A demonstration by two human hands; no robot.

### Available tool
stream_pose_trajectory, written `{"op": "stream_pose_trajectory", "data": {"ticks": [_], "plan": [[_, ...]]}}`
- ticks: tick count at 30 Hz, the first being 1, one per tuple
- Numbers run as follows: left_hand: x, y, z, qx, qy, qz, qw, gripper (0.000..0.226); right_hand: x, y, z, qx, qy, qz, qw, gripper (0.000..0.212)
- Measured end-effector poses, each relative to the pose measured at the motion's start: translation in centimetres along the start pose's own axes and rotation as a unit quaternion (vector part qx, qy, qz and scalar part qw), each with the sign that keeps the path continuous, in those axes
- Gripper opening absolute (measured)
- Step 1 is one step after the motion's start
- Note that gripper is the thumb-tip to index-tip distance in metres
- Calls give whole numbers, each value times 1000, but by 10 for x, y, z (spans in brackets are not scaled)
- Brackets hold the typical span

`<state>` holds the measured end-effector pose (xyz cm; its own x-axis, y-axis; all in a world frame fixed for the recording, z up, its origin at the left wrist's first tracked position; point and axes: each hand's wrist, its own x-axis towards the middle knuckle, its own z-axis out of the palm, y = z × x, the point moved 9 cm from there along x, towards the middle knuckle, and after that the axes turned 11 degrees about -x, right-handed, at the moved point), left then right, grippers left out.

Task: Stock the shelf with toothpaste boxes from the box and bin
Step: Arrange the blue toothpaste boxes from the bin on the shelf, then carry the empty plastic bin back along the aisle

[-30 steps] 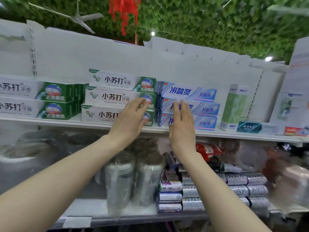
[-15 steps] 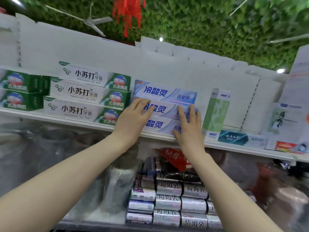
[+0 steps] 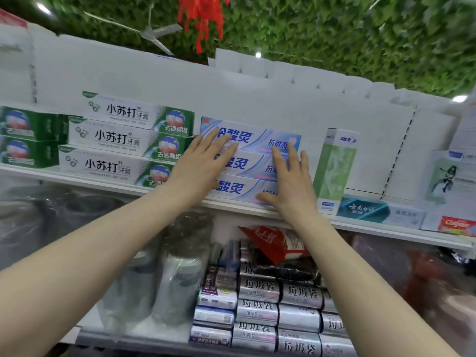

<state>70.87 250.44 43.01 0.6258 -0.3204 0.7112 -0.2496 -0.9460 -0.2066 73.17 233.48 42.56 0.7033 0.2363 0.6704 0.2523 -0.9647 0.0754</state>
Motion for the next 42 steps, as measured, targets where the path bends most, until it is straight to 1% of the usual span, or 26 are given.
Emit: {"op": "stream_pose_trajectory", "data": {"ticks": [2, 7, 13, 17, 19, 23, 27, 33, 37, 40, 42], "plan": [[6, -5, 2, 2, -33, -15, 999, 101, 3, -1, 2, -15, -21, -4, 1000, 110], [11, -9, 0, -15, -57, -30, 998, 103, 8, 0, 2, -21, -30, -4, 999, 110], [11, -8, 1, -14, -60, -41, 997, 102, 10, -1, 3, -21, -39, 2, 999, 109], [6, -5, 0, -6, -47, -37, 998, 100, 8, 0, 1, -50, -34, 7, 998, 109], [-4, 0, -4, -11, -21, -29, 999, 98, 0, -5, -2, -73, -7, 13, 997, 106], [-32, 10, -16, -45, 52, -14, 998, 94, -24, -23, -10, -81, 102, 25, 991, 91], [-76, 12, -18, -82, 82, 7, 993, 78, -61, -55, 4, -46, 134, 17, 990, 83], [-164, 0, 18, -150, 21, 23, 988, 70, -133, -106, 48, -13, 108, 35, 993, 78], [-230, -9, 56, -193, -26, 3, 981, 64, -196, -141, 85, 27, 85, 47, 995, 70], [-279, -8, 84, -230, -54, -12, 972, 64, -248, -163, 120, 77, 42, 49, 995, 68], [-315, -7, 109, -256, -83, -24, 963, 60, -285, -183, 148, 108, 3, 37, 993, 63]]}}
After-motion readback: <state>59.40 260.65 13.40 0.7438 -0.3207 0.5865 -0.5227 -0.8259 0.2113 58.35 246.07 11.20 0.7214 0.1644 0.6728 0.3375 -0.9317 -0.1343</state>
